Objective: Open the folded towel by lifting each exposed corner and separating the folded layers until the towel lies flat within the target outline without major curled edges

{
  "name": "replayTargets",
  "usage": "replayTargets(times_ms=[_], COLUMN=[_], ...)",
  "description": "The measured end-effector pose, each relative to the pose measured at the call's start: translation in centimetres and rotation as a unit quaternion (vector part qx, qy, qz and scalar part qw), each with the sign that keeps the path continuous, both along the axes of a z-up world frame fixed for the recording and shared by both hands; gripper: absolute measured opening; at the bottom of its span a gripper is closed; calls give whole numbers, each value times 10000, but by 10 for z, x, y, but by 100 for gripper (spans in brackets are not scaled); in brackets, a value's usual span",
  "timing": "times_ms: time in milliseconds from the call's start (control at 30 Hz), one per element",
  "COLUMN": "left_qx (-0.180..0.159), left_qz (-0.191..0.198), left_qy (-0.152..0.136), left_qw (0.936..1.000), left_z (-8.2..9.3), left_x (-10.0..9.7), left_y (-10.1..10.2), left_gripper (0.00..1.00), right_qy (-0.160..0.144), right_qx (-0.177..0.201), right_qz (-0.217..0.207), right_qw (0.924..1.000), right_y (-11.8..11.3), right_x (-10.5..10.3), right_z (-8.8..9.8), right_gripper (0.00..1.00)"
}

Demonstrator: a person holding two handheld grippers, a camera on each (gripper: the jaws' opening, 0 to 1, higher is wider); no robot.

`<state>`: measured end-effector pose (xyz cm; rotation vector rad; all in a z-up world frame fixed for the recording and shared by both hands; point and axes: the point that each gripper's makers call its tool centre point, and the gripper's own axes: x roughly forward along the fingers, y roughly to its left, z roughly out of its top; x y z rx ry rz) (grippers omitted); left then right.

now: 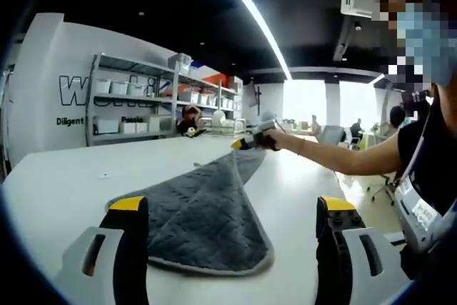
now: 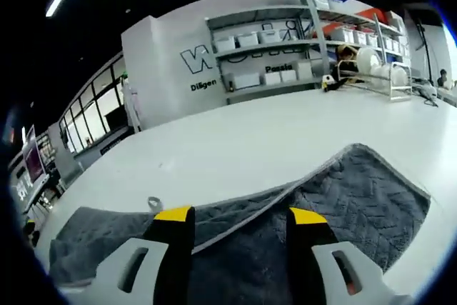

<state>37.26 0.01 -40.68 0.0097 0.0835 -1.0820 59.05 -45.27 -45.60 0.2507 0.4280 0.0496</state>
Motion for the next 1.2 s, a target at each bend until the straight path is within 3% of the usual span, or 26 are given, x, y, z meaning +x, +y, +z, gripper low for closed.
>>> replayTargets(times_ms=[67,200,333,533,600,733,1000,1200], left_qx=[20,49,46,79,87,99,99,108], left_qz=[31,63,55,53,45,36,53,50], left_qy=[-28,-55,-35,-23,-19,-25,-13,-17], left_qw=[10000,10000,10000,10000,10000,9999,9999,9999], left_z=[0,0,-1,-2,-3,-3,-4,-4], left_x=[1,1,1,1,1,1,2,2], left_y=[1,2,1,0,0,0,0,1], left_gripper=[96,96,96,96,96,96,96,96], right_qy=[33,190,319,311,254,138,-19,-145], right_qx=[78,153,454,546,387,168,4,-215], right_qz=[-72,-202,-260,-404,-335,-200,-209,-190], right_qw=[9999,9995,9981,9972,9984,9996,9998,9995], right_y=[-8,-15,-5,-20,-19,-15,-14,-17], right_x=[10,23,19,33,31,26,6,-24], right_z=[0,-7,-19,-24,-26,-25,-11,6], right_gripper=[40,39,37,22,11,1,0,0])
